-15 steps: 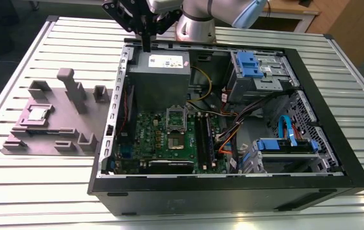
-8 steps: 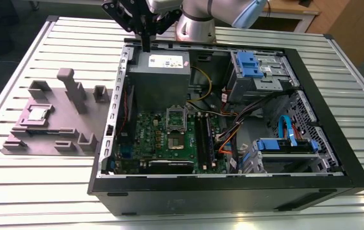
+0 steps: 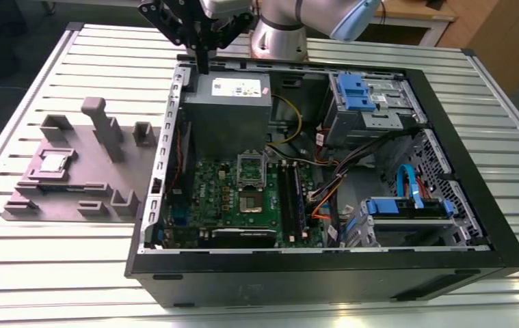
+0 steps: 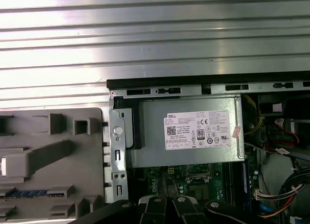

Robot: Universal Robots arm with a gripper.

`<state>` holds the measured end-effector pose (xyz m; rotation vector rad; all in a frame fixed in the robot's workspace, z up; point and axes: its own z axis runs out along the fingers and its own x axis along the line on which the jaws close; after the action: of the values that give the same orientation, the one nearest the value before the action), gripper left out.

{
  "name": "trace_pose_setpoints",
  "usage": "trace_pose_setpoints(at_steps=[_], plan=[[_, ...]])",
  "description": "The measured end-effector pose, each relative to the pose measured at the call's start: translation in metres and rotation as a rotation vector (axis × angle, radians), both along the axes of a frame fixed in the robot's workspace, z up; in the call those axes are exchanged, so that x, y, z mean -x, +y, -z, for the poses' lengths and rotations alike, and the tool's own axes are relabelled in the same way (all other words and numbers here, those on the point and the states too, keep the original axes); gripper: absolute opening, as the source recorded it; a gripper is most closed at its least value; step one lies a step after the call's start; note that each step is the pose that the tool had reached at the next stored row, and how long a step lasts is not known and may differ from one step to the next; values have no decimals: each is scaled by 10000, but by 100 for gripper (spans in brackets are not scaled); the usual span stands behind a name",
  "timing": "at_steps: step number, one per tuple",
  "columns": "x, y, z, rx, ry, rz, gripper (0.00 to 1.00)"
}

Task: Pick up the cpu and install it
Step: 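Reach for the cpu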

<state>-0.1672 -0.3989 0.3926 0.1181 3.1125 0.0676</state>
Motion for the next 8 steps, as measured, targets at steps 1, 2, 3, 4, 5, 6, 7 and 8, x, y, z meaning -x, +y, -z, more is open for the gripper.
trace_pose_setpoints(at_steps=[1, 2, 3, 4, 5, 6, 7, 8], plan=[[13, 0, 0, 0, 0, 0, 10], [27, 0, 1, 0, -1, 0, 10], [40, 0, 1, 0, 0, 0, 10], [51, 0, 1, 0, 0, -1, 10], [63, 0, 2, 0, 0, -1, 10], [74, 0, 2, 0, -1, -1, 10], [85, 0, 2, 0, 0, -1, 10], [95, 0, 3, 0, 0, -1, 10]])
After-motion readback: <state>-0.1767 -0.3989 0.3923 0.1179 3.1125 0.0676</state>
